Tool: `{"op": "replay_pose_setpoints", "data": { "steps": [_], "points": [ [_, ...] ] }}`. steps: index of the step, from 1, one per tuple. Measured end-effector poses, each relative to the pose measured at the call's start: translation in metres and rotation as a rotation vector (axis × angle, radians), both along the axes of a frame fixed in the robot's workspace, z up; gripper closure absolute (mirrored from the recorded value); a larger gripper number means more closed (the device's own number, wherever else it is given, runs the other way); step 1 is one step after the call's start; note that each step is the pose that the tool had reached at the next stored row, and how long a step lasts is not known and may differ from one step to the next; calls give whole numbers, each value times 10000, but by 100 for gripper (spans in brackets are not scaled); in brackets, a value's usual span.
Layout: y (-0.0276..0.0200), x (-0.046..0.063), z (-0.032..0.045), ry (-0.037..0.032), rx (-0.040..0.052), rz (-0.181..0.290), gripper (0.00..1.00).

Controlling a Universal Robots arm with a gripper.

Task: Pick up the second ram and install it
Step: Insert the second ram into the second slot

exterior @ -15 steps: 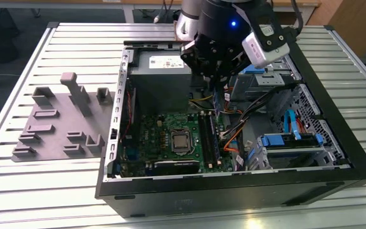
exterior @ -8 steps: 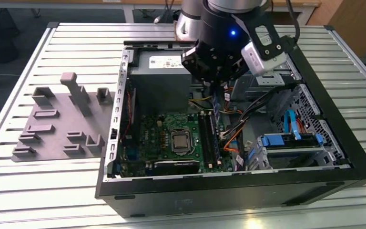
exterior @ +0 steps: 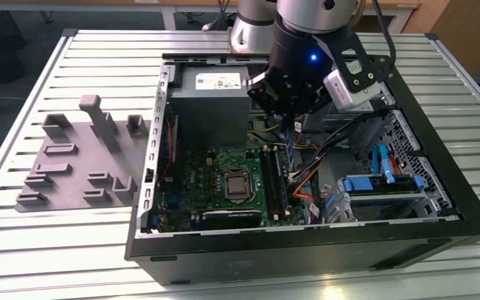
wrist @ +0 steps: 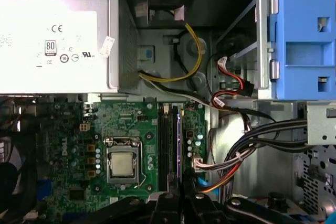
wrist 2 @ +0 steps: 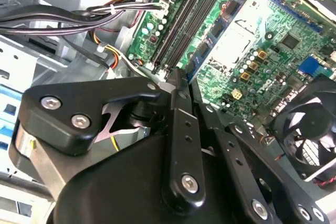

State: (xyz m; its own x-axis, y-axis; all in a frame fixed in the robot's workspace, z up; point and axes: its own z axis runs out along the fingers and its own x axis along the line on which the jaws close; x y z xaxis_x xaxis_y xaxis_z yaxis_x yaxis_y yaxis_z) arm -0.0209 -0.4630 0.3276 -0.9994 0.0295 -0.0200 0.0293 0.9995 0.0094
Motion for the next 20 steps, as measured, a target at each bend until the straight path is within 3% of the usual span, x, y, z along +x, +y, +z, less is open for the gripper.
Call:
{"op": "replay_pose_setpoints", "data": {
  "steps": [8,10,13,14,20],
  "points": [
    [0,-40,-122,21,0,236,86],
    [0,-49,-152,72,1,227,86],
    [0,-55,-177,294,3,224,86],
    [0,-55,-192,328,3,224,86],
    [0,-55,-296,357,5,220,86]
  ]
}}
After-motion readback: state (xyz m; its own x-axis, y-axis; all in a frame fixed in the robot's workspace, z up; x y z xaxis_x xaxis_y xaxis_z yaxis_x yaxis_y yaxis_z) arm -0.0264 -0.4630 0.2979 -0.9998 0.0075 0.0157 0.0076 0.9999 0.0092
